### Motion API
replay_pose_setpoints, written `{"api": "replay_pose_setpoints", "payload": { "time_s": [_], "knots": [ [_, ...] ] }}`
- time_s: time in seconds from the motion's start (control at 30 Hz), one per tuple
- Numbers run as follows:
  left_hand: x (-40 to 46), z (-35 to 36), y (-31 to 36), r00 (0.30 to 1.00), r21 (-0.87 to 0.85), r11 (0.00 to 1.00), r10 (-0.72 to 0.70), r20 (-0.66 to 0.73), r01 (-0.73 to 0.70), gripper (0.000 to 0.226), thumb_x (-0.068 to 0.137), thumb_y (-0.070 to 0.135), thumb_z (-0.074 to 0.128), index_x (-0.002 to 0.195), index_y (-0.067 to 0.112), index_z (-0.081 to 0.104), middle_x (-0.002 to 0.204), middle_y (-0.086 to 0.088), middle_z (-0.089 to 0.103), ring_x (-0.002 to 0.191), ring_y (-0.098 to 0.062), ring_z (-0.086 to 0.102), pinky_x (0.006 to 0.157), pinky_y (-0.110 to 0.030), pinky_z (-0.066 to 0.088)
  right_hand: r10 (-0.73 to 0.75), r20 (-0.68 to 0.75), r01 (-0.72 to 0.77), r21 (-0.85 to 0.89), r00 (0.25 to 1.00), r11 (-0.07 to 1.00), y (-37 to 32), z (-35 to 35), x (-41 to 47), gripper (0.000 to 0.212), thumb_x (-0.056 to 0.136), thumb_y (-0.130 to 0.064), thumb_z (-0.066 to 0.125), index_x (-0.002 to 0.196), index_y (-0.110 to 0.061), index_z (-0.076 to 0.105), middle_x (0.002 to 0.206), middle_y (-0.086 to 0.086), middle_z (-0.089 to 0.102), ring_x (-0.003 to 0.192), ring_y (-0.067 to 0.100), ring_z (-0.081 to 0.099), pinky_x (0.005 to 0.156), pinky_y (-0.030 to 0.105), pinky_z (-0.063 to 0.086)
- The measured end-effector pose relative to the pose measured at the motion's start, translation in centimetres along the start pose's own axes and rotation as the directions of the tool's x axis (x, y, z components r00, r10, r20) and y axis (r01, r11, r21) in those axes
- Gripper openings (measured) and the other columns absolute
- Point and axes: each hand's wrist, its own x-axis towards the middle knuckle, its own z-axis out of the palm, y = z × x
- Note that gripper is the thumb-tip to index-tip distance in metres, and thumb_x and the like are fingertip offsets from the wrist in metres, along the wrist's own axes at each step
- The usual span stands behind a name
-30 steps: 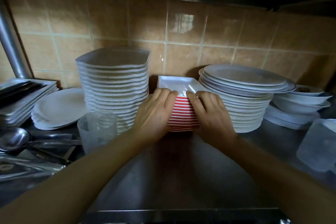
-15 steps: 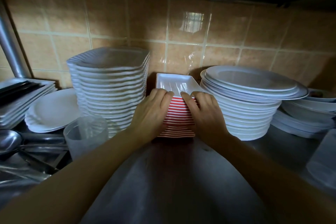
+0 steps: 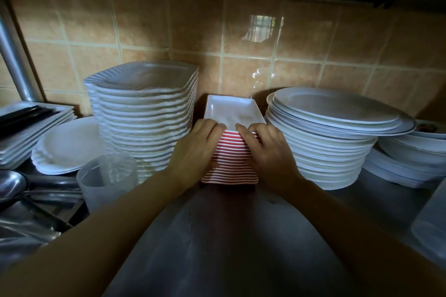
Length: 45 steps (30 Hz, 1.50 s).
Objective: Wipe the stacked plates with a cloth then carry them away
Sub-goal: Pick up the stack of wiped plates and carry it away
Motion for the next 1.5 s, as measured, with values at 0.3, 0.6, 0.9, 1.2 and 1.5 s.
{"api": "replay_pose_setpoints", "payload": {
  "time_s": [0.3,0.6,0.9,1.2,1.5],
  "knots": [
    [-0.7,-1.0,0.9,0.999,0.033,0.999,-0.041,-0.010,0.041,0.089,0.058,0.026,0.088,0.132,-0.002,0.048,0.132,-0.021,0.051,0.124,-0.038,0.047,0.100,-0.048,0.043,0.065,0.008,-0.065,0.072,0.998,0.995,-0.8,-1.1,-0.5,0.067,0.072,-0.023,0.072,0.132,-0.001,0.051,0.120,0.026,0.056,0.108,0.043,0.054,0.091,0.049,0.044],
    [-3.0,-4.4,1.9,0.981,0.075,0.979,-0.188,-0.041,0.191,0.093,0.066,0.037,0.080,0.141,0.005,0.037,0.146,-0.015,0.037,0.133,-0.032,0.036,0.102,-0.046,0.037,0.144,0.050,-0.150,0.177,0.988,0.973,-3.0,-2.3,0.5,0.090,0.060,-0.040,0.079,0.137,-0.011,0.043,0.133,0.019,0.043,0.120,0.035,0.039,0.098,0.048,0.036],
    [-10.2,-11.6,-0.5,0.920,-0.068,0.934,-0.358,-0.161,0.351,0.086,0.073,0.032,0.074,0.144,0.012,0.030,0.150,-0.006,0.032,0.137,-0.023,0.029,0.107,-0.032,0.025,0.062,-0.026,-0.043,0.469,0.998,0.882,-11.5,-5.6,2.4,0.079,0.065,-0.031,0.080,0.133,-0.008,0.046,0.133,0.020,0.040,0.122,0.035,0.034,0.103,0.037,0.027],
    [-26.1,-21.4,-6.7,0.704,-0.226,0.729,-0.684,-0.191,0.647,0.074,0.074,0.031,0.076,0.136,0.019,0.038,0.135,-0.001,0.050,0.123,-0.020,0.046,0.101,-0.034,0.039,-0.180,0.014,0.119,0.698,0.984,0.706,-29.6,-8.7,3.9,0.081,0.067,-0.039,0.076,0.137,-0.024,0.037,0.138,0.002,0.027,0.130,0.021,0.026,0.107,0.031,0.026],
    [-46.1,-31.5,-11.3,0.443,-0.128,0.485,-0.858,-0.260,0.865,0.078,0.078,0.035,0.073,0.141,0.021,0.030,0.143,-0.001,0.042,0.127,-0.019,0.043,0.099,-0.029,0.035,-0.452,0.045,0.196,0.860,0.891,0.471,-51.7,-11.4,3.0,0.086,0.071,-0.036,0.075,0.143,-0.022,0.028,0.142,0.000,0.017,0.134,0.018,0.018,0.109,0.025,0.018]
  ]
}}
